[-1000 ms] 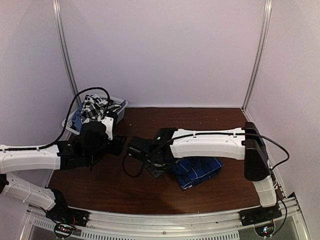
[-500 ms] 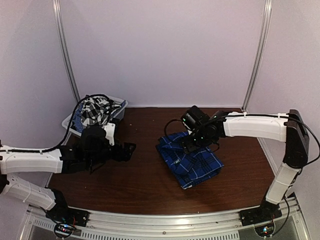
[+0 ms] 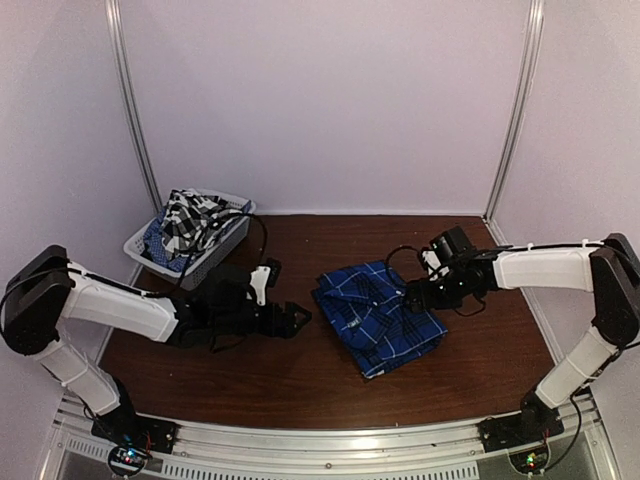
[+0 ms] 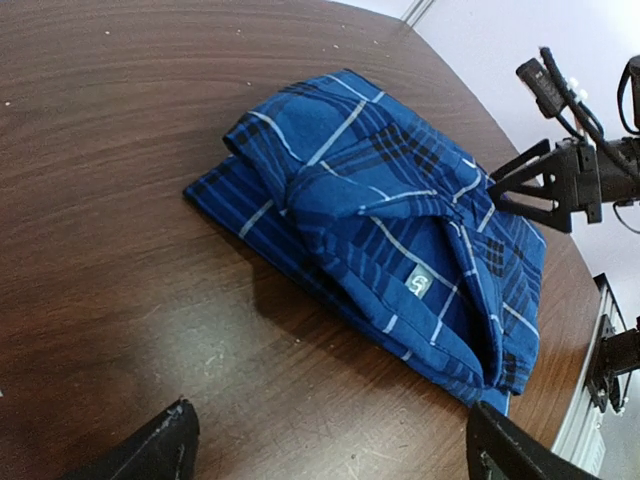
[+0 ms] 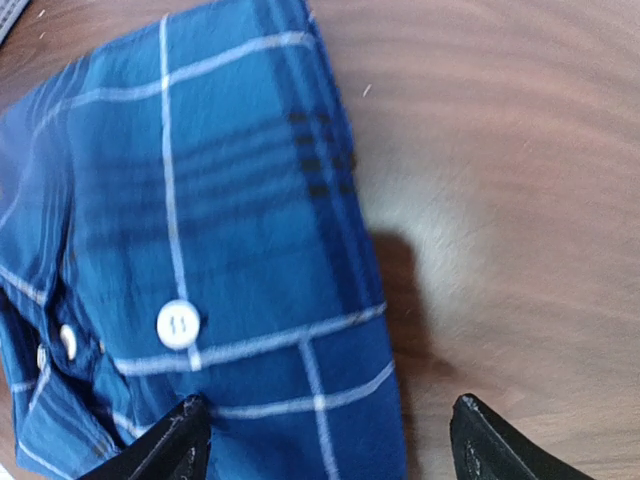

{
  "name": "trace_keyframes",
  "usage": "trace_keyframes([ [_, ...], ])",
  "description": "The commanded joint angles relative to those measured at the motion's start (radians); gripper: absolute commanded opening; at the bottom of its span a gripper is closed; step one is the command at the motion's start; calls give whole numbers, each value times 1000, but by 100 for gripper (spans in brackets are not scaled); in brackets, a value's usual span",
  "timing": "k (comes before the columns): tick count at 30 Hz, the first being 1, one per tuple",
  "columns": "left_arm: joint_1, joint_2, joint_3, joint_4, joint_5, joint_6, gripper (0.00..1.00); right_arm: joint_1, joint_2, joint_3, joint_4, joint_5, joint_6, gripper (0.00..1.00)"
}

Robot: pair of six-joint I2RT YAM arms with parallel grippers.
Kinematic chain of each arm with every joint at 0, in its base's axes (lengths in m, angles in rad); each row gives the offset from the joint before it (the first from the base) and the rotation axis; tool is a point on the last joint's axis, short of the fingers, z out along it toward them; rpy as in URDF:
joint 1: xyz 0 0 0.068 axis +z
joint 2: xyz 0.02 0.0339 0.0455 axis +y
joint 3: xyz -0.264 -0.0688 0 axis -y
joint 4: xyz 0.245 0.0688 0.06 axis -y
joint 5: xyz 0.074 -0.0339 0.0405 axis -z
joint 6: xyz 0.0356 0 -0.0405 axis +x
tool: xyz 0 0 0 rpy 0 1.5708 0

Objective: Fold and stack the long sleeve shirts
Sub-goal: Adjust the square-folded shirt at the center of the board.

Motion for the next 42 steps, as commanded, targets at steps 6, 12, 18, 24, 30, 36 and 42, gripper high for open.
trace_keyframes([
  [6, 7, 80, 57, 127, 65, -74, 94, 39, -138, -272, 262, -218, 139, 78],
  [12, 7, 31, 47, 41, -68, -73, 95, 248, -245, -372, 352, -152, 291, 77],
  [18, 8, -65, 50, -114, -222, -49, 96, 520, -133, -292, 497, -102, 383, 77],
  [24, 10, -192, 22, -231, -338, -43, 98, 626, 29, -123, 438, -78, 307, 79],
  [30, 10, -254, -39, -218, -262, -100, 98, 598, -56, -64, 202, 54, 221, 82],
  [36, -17, -265, -127, -91, -165, -206, 98, 457, -158, -31, 76, 85, 124, 84],
  [42, -73, -207, -148, -59, -166, -270, 97, 232, -107, 14, 97, -2, -2, 84],
])
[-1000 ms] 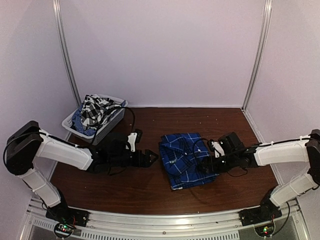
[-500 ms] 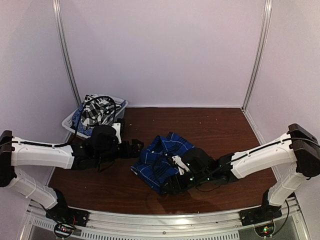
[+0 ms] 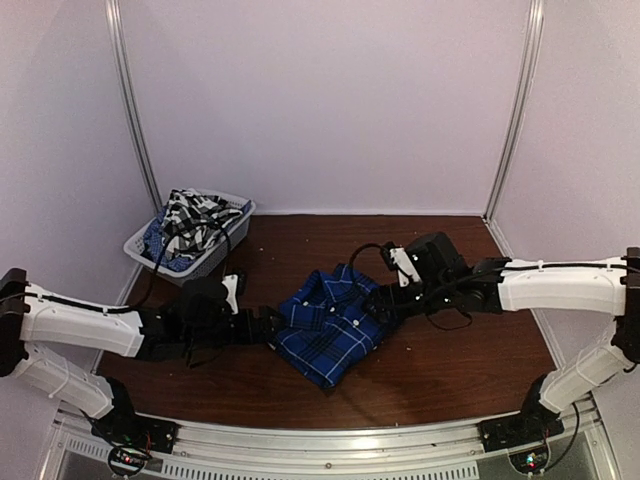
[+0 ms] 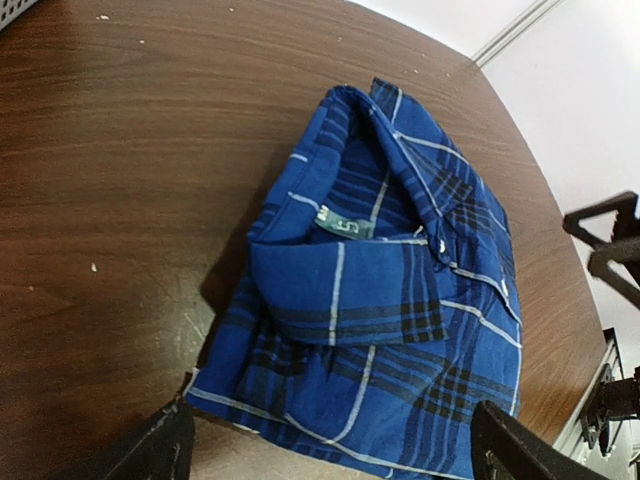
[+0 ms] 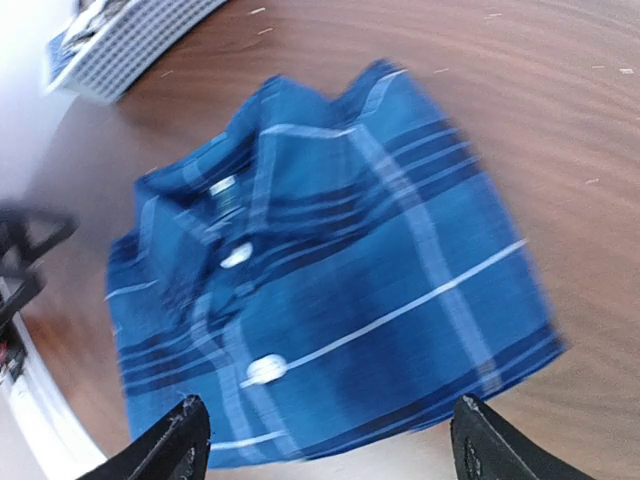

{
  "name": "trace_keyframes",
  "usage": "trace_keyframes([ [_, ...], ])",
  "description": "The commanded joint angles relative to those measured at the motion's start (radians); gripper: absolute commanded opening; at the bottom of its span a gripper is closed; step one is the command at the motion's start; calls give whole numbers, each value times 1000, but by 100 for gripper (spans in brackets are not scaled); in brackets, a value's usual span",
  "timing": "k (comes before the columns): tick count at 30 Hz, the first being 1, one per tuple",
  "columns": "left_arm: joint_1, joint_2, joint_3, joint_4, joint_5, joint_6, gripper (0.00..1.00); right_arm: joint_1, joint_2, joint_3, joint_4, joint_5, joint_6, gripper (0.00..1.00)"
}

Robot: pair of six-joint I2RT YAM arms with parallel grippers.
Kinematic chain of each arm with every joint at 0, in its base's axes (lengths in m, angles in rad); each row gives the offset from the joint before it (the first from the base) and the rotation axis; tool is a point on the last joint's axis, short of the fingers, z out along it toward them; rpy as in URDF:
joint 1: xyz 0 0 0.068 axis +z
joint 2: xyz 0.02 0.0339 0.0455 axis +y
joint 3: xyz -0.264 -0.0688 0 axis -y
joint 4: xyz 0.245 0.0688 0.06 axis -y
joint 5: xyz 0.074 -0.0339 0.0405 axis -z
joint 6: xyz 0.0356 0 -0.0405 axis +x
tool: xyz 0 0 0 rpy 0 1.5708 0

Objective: Fold and stack the long sleeve shirts
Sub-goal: Adjust the square-folded shirt at the center of the board.

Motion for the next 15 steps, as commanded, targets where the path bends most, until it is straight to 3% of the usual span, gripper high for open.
trace_keyframes([
  [1, -38, 46, -15, 105, 17, -78, 97, -138, 65, 54, -23, -53, -122, 84],
  [8, -55, 88, -30, 101, -34, -118, 88, -279, 244, 167, 13, -207, -208, 84],
  [15, -55, 153, -2, 107, -37, -101, 78, -327, 437, 269, 26, -395, -256, 84],
])
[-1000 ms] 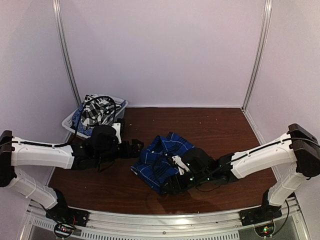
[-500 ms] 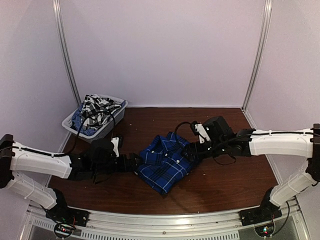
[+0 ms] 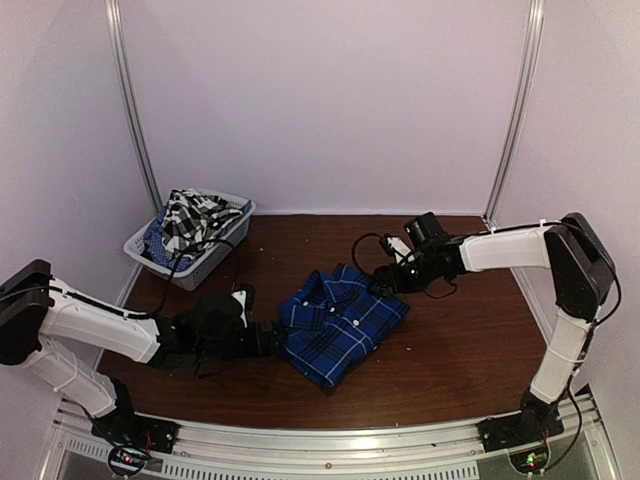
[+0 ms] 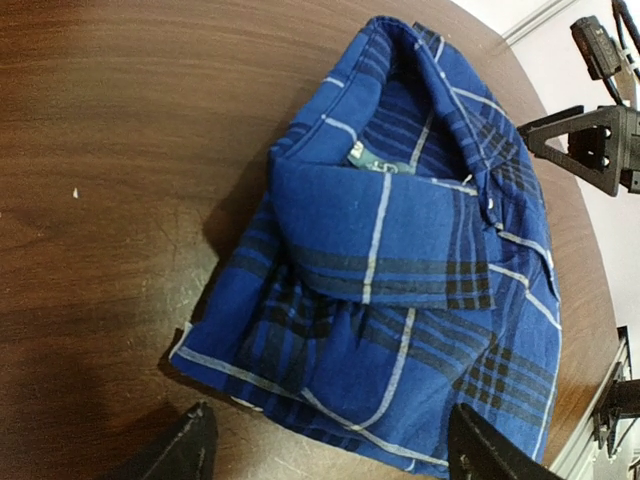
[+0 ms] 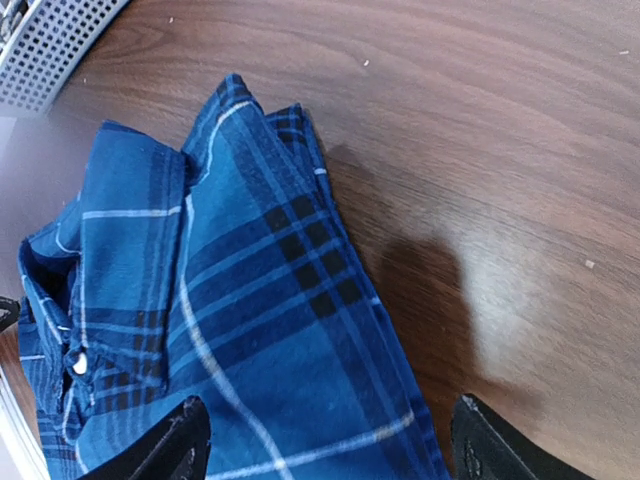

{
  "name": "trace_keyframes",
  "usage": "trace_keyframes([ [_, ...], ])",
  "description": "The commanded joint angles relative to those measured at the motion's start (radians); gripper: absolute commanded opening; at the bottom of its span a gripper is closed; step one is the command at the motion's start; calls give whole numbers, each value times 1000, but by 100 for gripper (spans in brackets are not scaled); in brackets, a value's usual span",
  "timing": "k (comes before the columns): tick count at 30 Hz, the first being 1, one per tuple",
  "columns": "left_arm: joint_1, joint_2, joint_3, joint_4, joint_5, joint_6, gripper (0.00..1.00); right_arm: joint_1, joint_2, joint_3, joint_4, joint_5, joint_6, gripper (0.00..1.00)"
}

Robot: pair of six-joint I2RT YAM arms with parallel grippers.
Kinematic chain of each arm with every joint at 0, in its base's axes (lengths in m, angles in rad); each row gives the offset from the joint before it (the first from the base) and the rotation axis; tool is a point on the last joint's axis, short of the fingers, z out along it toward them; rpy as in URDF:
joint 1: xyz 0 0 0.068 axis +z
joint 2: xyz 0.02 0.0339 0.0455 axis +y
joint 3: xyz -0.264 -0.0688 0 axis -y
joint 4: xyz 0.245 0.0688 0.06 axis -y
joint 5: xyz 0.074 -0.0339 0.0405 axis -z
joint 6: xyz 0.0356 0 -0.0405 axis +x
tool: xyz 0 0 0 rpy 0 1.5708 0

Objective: Fold and stack the long sleeve shirts
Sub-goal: Adjust the square-folded shirt at the center of the board.

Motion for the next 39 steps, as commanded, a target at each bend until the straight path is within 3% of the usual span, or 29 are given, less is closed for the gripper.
trace_keyframes([
  [1, -1, 52, 23, 49, -17, 6, 75, -15, 84, 47, 29, -154, -47, 84],
  [5, 12, 87, 26, 79, -9, 15, 62, -19, 126, 46, 43, -186, -48, 80],
  [10, 32, 123, 28, 119, 14, 31, 54, -23, 98, -21, 94, -212, -25, 69],
  [16, 79, 190, 57, 156, 66, 60, 45, -30, 25, -174, 201, -214, 57, 40],
  [26, 141, 346, 224, 162, 151, 159, 32, -30, -237, -542, 444, -105, 347, 17],
  [29, 149, 407, 307, 153, 172, 198, 30, -30, -329, -661, 531, -54, 446, 13],
  [33, 169, 467, 408, 150, 243, 245, 32, -40, -436, -731, 503, 90, 510, 10],
  [39, 187, 489, 520, 127, 333, 349, 48, -159, -466, -670, 334, 209, 430, 9],
])
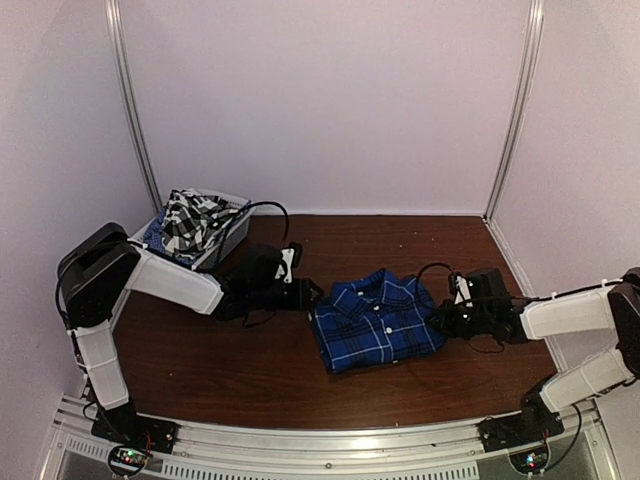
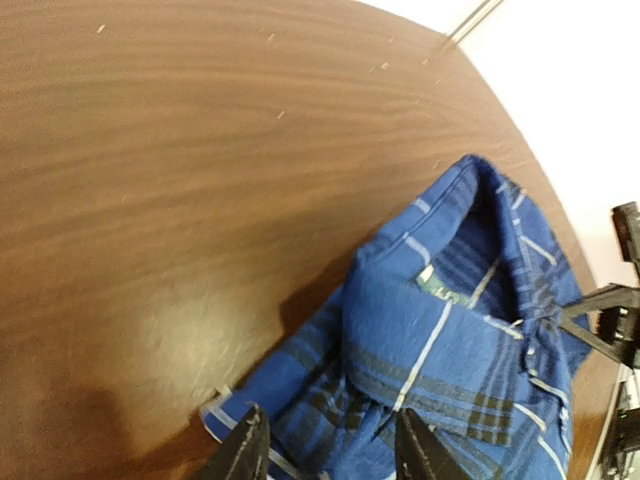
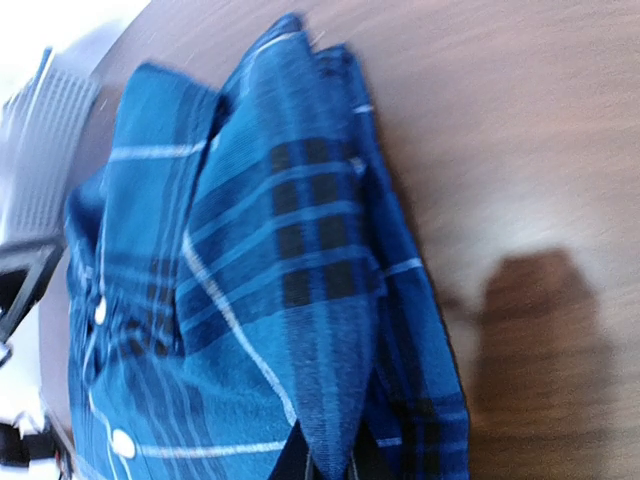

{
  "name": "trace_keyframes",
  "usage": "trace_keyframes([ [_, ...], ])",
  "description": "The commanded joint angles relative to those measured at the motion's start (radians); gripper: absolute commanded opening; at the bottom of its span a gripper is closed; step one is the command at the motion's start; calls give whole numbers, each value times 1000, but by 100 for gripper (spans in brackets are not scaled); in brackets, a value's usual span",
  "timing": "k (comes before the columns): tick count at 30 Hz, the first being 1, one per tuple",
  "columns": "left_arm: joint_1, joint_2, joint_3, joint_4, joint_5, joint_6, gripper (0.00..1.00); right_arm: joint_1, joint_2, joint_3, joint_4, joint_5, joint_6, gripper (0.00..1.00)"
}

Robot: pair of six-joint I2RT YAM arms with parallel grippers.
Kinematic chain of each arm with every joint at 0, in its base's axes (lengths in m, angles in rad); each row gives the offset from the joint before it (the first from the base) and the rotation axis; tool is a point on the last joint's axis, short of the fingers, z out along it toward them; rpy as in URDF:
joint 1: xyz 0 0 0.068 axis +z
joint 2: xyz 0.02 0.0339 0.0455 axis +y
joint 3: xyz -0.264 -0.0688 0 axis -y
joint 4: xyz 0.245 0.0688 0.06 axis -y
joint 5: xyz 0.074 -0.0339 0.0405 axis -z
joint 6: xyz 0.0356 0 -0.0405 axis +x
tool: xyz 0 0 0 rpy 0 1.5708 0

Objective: Fold and stack the long sleeve shirts
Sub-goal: Adjust the square-folded shirt at the center of the board.

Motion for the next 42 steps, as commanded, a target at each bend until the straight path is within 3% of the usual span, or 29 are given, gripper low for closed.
trace_keyframes([
  [1, 16, -9, 58, 13, 80, 104, 50, -107, -18, 54, -111, 164, -38, 9],
  [8, 36, -98, 4, -27, 44, 118, 59, -177, -109, 36, -178, 219, -51, 9],
  [17, 37, -197, -101, -48, -10, 114, 61, -168, -203, -79, -142, 102, 6, 17],
  [26, 37, -269, -117, -107, -55, 132, 61, -104, -342, -170, -183, 82, 69, 19],
  [27, 37, -273, -118, -115, -60, 134, 61, -99, -361, -168, -222, 91, 65, 23],
  [34, 39, -328, -124, -188, -162, 163, 67, -101, -431, -39, -404, 215, -21, 72],
  [42, 93, -523, -169, -325, -358, 211, 86, -103, -275, 223, -496, 309, -255, 91],
])
